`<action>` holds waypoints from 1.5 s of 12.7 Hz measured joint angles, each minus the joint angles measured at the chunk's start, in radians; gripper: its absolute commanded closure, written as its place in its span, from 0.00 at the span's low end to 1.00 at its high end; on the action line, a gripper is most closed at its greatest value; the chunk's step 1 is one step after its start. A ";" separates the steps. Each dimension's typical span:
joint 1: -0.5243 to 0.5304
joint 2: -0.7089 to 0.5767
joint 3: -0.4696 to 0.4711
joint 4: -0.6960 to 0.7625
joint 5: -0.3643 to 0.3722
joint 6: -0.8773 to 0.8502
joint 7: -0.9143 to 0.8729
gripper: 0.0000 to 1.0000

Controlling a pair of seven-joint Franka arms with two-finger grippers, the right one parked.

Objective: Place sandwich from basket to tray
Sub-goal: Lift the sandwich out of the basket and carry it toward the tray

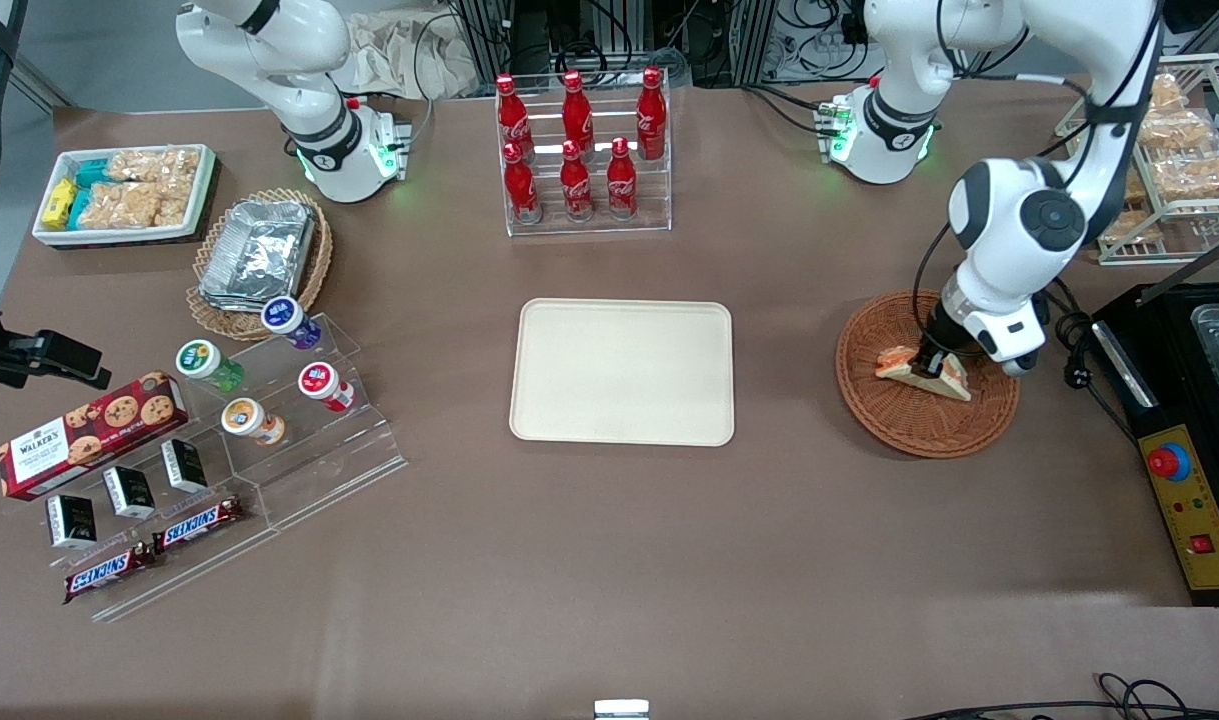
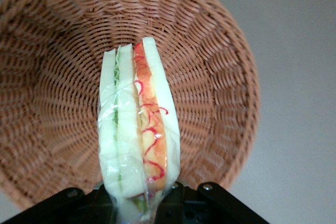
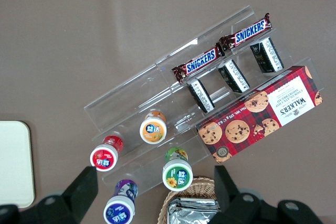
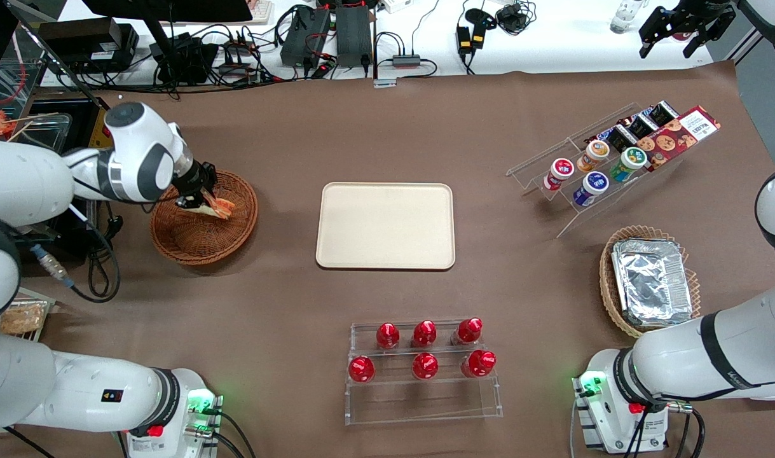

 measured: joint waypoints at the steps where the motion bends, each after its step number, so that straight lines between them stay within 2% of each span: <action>1: -0.001 -0.041 -0.015 0.029 0.001 -0.079 0.010 1.00; 4: -0.003 -0.143 -0.048 0.174 -0.001 -0.376 0.104 1.00; 6: -0.002 -0.162 -0.092 0.355 -0.004 -0.605 0.143 1.00; 9: -0.004 -0.157 -0.191 0.559 -0.005 -0.780 0.148 1.00; 11: -0.004 -0.150 -0.260 0.617 -0.006 -0.795 0.152 1.00; 14: -0.008 -0.122 -0.371 0.628 -0.007 -0.751 0.179 1.00; 16: -0.010 -0.070 -0.452 0.602 -0.006 -0.649 0.208 1.00; 19: -0.013 -0.011 -0.538 0.464 -0.003 -0.425 0.292 1.00</action>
